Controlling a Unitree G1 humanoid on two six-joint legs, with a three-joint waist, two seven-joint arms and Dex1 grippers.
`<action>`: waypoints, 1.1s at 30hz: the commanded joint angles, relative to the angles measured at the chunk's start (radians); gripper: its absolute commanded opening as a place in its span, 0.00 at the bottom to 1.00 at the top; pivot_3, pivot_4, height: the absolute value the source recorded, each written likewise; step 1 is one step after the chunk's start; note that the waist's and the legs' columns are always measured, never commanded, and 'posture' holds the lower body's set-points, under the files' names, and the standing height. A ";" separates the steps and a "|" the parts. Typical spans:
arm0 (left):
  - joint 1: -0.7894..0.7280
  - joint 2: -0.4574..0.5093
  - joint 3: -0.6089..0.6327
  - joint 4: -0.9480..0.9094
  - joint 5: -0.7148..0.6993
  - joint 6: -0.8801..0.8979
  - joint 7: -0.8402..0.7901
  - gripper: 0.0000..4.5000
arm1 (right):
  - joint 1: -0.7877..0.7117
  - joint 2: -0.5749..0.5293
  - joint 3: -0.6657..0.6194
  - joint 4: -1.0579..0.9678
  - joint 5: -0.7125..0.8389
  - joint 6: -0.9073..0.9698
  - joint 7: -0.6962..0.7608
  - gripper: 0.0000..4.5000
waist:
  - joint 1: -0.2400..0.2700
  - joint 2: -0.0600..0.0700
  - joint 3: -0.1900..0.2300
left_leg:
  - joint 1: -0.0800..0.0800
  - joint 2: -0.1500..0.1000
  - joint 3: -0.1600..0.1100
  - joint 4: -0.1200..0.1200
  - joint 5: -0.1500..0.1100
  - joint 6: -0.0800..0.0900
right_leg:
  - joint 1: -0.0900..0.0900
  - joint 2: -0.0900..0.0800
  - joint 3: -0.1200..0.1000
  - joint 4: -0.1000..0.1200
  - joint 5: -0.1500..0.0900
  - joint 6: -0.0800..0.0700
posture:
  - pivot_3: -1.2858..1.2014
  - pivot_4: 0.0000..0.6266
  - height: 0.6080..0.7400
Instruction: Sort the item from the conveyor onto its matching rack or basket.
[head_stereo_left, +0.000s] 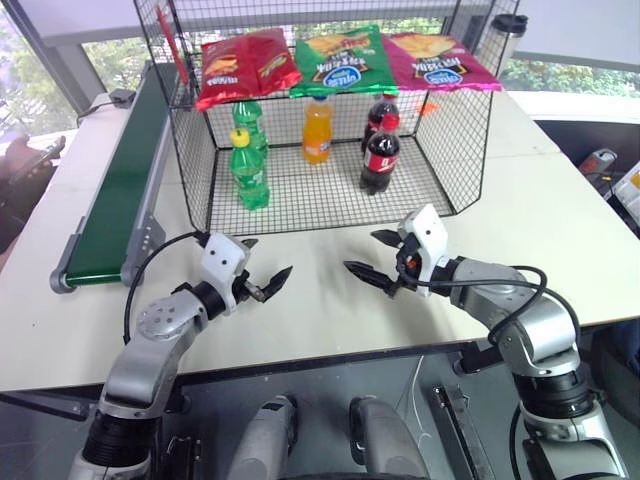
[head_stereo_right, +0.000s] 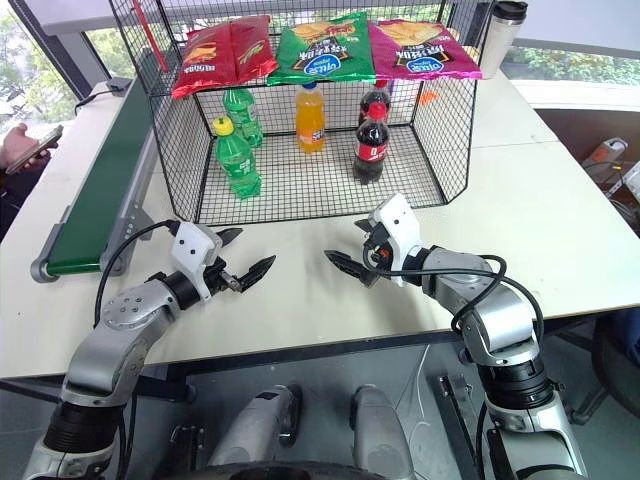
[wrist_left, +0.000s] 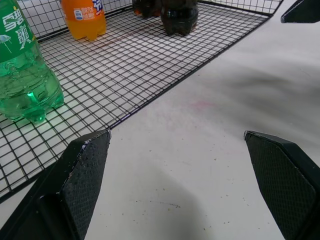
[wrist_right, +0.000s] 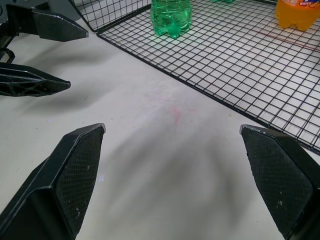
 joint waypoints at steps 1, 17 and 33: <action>-0.006 0.005 0.009 -0.036 -0.009 -0.024 -0.010 1.00 | -0.003 -0.001 -0.010 -0.047 0.018 -0.005 -0.002 1.00 | 0.000 0.000 0.000 | 0.000 0.000 0.000 0.000 0.000 0.000 | 0.000 0.000 0.000 0.000 0.000 0.000 | 0.52 0.24 0.99; -0.008 0.009 0.004 -0.038 0.003 -0.010 -0.001 1.00 | 0.002 0.002 -0.009 -0.040 0.004 -0.030 -0.007 1.00 | 0.000 0.000 0.000 | 0.000 0.000 0.000 0.000 0.000 0.000 | 0.000 0.000 0.000 0.000 0.000 0.000 | 0.52 0.24 0.99; -0.015 0.007 -0.003 -0.037 0.013 -0.011 0.011 1.00 | 0.003 0.009 -0.006 -0.040 0.006 -0.048 -0.013 1.00 | 0.000 0.000 0.000 | 0.000 0.000 0.000 0.000 0.000 0.000 | 0.000 0.000 0.000 0.000 0.000 0.000 | 0.52 0.24 0.99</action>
